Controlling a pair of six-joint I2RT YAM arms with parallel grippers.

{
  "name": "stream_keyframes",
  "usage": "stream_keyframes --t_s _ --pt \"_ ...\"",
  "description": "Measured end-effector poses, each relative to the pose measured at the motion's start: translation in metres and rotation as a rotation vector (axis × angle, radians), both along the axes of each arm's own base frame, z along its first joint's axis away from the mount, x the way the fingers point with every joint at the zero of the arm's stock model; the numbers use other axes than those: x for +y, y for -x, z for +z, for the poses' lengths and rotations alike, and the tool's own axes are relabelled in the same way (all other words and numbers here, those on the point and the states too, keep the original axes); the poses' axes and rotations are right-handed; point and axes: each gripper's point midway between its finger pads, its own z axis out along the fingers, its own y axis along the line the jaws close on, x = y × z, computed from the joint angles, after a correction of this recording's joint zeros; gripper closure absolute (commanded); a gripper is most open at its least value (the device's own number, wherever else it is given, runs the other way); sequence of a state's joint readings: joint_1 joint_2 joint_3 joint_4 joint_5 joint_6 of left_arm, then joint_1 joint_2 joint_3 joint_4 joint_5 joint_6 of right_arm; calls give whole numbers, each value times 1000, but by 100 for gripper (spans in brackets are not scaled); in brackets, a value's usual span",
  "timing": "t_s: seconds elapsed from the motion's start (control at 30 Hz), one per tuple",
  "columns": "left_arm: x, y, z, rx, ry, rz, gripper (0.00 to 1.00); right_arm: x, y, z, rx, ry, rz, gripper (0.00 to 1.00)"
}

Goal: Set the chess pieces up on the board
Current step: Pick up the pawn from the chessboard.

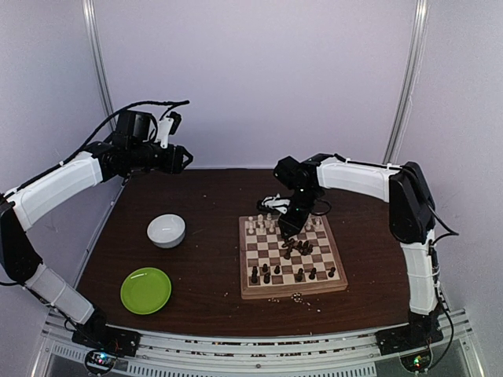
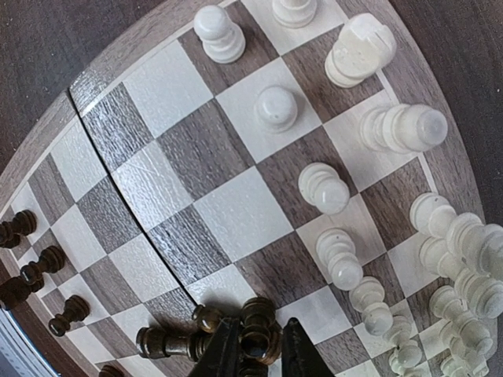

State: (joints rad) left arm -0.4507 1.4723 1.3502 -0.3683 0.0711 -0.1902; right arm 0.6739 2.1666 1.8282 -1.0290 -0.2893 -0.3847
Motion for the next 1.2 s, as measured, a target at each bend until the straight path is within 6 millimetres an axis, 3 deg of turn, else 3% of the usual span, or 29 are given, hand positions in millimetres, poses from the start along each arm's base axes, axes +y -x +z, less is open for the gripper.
stream_keyframes --t_s 0.57,0.77,1.2 --pt "-2 -2 -7 16 -4 -7 49 -5 4 -5 19 18 -16 97" --pt "-4 -2 -8 19 -1 -14 49 -7 11 -3 22 16 -13 99" --pt "-6 -3 -15 36 -3 -23 49 -9 20 37 -42 -44 -4 100"
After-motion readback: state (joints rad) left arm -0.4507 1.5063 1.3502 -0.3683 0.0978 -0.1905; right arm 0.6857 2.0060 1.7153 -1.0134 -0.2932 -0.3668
